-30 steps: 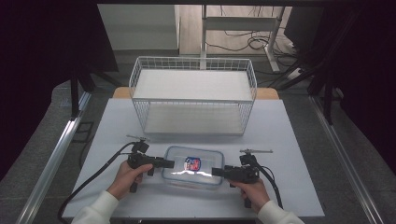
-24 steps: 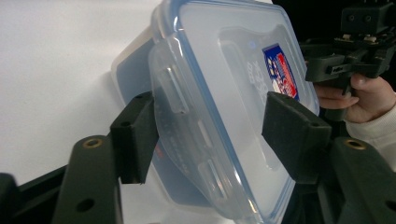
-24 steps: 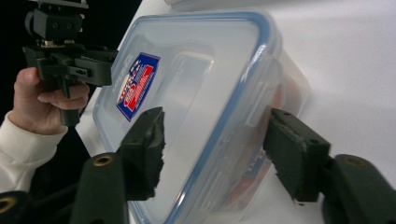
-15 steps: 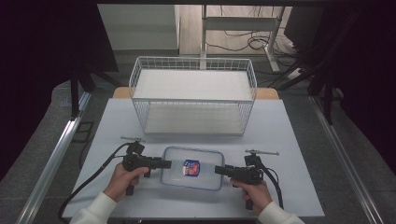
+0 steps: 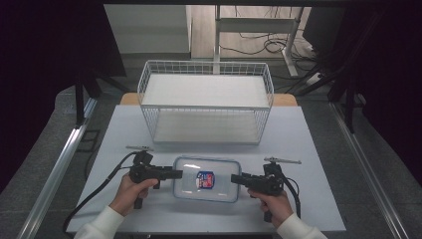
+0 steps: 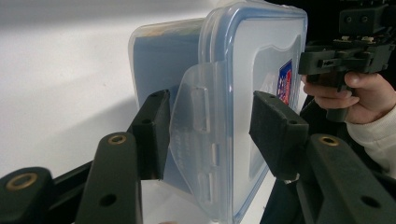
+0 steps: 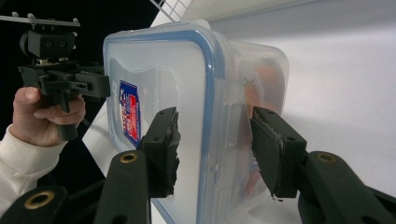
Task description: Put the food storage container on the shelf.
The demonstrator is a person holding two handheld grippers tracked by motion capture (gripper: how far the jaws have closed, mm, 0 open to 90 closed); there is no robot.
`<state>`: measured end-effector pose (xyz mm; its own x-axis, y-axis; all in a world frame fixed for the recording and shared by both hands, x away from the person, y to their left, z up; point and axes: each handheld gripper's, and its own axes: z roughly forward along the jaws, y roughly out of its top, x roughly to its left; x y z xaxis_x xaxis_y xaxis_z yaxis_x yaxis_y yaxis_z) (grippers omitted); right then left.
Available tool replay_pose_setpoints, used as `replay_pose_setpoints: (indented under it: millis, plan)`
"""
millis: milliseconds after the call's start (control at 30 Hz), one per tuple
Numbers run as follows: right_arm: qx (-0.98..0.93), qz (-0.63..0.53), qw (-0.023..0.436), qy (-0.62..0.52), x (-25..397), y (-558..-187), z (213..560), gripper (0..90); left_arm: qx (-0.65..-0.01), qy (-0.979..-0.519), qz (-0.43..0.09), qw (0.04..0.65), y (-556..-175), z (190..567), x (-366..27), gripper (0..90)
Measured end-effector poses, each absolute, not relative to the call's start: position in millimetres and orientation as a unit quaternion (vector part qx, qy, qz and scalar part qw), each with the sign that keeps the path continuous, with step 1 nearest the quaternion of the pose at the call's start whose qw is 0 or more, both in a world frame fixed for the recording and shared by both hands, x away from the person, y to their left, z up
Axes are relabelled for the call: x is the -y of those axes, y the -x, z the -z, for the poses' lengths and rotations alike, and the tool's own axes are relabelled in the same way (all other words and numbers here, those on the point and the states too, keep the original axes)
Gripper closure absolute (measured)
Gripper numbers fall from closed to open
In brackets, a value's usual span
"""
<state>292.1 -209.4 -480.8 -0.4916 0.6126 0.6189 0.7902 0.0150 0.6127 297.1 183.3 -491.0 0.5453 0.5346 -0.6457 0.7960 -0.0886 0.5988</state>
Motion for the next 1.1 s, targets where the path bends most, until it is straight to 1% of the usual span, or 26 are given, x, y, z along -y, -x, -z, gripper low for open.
replay_pose_setpoints:
  millis: [267,433,567,733,767,800,1100]
  plan:
    - [0.706,0.5,0.088,0.494,210.7,-296.6,477.2,52.2,-0.458,-0.726,0.13,0.496,-304.0,486.0,-182.3,49.1]
    - [0.707,0.495,0.098,0.495,210.6,-311.9,477.9,52.2,-0.461,-0.728,0.128,0.492,-317.2,484.3,-182.4,49.1]
    - [0.71,0.496,0.095,0.491,210.6,-322.7,477.1,52.2,-0.458,-0.729,0.122,0.494,-327.3,483.1,-182.3,49.2]
    - [0.717,0.502,0.086,0.476,209.4,-350.2,472.2,52.2,-0.454,-0.729,0.105,0.501,-350.0,478.4,-184.0,49.3]
    - [0.717,0.502,0.086,0.476,209.4,-350.2,472.2,52.2,-0.454,-0.729,0.105,0.501,-350.0,478.4,-184.0,49.2]
    - [0.72,0.504,0.082,0.471,207.6,-359.9,470.6,52.2,-0.454,-0.728,0.103,0.503,-353.7,478.2,-184.9,49.3]
    - [0.73,0.509,0.069,0.45,196.1,-400.1,469.2,52.3,-0.457,-0.717,0.085,0.52,-386.8,485.7,-196.9,49.3]
